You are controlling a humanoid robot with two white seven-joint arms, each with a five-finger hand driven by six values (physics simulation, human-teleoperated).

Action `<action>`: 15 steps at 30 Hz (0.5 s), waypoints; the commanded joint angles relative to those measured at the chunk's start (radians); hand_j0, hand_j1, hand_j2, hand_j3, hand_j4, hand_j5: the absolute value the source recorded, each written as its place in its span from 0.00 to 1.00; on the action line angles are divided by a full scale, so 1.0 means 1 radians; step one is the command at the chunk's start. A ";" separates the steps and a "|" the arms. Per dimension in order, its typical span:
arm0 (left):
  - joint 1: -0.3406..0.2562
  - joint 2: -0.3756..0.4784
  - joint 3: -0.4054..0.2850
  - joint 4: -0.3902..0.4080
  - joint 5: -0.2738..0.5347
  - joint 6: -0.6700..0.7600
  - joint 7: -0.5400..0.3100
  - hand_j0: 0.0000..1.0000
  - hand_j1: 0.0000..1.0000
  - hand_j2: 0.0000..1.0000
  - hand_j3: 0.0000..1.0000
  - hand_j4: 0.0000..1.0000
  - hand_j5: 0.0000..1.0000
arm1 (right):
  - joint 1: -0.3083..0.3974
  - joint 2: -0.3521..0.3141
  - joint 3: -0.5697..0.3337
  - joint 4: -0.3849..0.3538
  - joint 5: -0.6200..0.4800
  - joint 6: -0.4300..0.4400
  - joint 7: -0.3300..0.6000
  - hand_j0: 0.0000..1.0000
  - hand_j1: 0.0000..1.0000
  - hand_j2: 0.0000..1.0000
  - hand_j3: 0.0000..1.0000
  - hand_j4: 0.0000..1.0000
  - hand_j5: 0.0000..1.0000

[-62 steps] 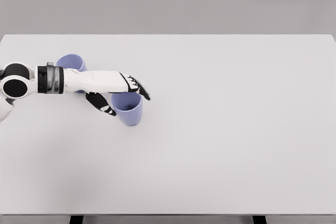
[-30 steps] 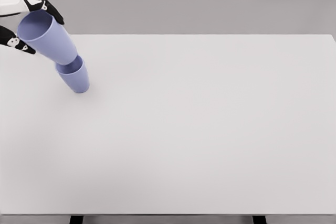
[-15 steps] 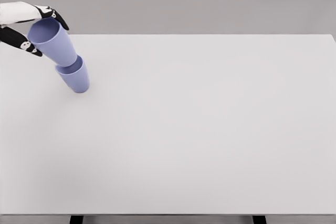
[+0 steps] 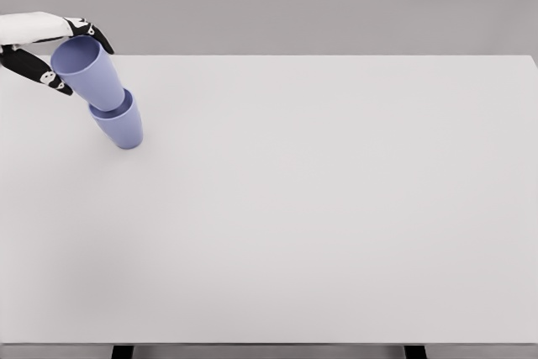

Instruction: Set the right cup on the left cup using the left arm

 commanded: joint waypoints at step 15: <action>0.003 -0.044 0.003 0.066 -0.011 0.003 0.000 0.53 0.53 0.53 0.53 0.53 0.53 | 0.000 0.000 0.000 0.000 0.000 0.000 0.000 1.00 1.00 1.00 1.00 1.00 1.00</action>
